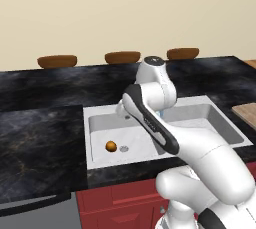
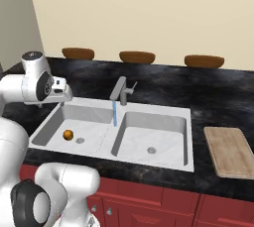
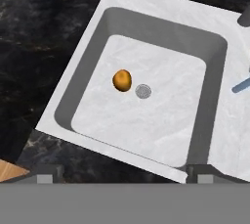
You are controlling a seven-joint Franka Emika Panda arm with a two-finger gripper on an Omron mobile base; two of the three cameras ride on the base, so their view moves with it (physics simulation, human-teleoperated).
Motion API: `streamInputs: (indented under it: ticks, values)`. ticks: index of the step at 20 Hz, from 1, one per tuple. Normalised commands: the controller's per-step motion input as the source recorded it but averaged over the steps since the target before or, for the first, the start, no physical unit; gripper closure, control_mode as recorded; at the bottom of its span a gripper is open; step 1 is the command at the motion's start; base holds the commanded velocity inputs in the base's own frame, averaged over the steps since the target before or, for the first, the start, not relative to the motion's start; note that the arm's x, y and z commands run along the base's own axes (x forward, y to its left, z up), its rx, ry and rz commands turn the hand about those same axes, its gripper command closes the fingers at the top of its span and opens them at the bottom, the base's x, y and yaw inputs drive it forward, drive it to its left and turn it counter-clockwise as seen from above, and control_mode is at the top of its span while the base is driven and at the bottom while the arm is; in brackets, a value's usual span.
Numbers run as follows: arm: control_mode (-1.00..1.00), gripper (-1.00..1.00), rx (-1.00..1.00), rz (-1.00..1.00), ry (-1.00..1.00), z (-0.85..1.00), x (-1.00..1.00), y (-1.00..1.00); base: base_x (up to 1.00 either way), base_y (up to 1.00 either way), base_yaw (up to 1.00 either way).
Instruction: Pick the mango from the sink and place it on the cutting board to airdry. Then turn off the sink faucet.
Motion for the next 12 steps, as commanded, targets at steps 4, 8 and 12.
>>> streamInputs:
  ticks: [4,8,12]
  values:
    - [-1.00,-1.00,0.00,0.01,-0.01,-0.22,0.22,0.11,0.00,0.00,0.00]
    - [-1.00,-1.00,0.00,0.00,0.00,-0.20,0.24,0.02,0.00,0.00,0.00]
    - [-1.00,-1.00,0.00,0.00,0.00,-0.19,0.20,0.09,0.00,0.00,0.00]
